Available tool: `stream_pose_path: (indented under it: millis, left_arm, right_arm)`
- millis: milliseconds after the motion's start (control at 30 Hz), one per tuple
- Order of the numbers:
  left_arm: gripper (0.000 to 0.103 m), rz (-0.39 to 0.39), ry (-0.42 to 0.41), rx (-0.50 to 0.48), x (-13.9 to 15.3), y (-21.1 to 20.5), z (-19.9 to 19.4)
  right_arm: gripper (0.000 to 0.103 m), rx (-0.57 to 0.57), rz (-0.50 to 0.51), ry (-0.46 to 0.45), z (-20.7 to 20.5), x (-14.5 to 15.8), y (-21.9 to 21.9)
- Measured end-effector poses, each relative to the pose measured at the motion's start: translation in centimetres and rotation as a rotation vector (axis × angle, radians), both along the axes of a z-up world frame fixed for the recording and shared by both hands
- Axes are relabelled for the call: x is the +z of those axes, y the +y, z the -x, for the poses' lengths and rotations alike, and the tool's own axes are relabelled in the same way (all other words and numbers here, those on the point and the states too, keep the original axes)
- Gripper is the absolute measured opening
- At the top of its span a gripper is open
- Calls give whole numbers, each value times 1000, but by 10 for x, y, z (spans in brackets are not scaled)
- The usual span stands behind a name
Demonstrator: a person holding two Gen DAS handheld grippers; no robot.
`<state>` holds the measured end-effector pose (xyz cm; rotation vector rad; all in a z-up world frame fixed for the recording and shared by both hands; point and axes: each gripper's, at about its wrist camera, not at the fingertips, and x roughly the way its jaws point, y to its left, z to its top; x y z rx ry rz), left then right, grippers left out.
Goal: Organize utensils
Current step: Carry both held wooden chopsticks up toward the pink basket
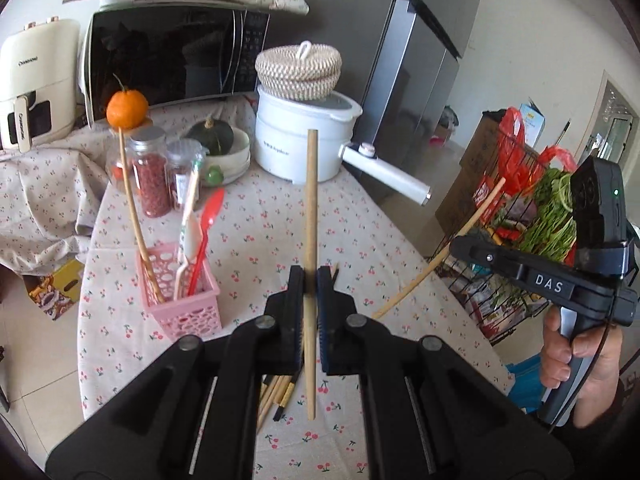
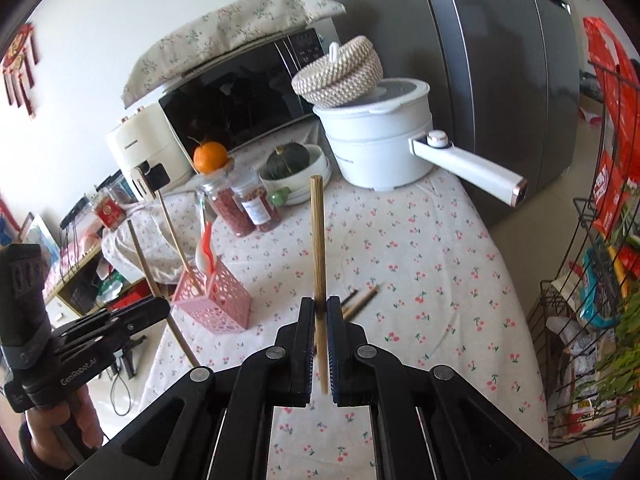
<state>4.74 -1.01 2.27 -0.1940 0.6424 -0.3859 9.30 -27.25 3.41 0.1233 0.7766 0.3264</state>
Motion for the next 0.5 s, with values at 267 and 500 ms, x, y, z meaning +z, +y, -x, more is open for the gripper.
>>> stream_pose_path:
  millis: [267,500]
  left_arm:
    - [7,58,-212,158,42,48,14]
    - [7,73,-314,271,38,73,9]
  right_arm:
    - [6,-12,-97,-113,-4,35,19]
    - [6,5,-124,-106,-13,34,38]
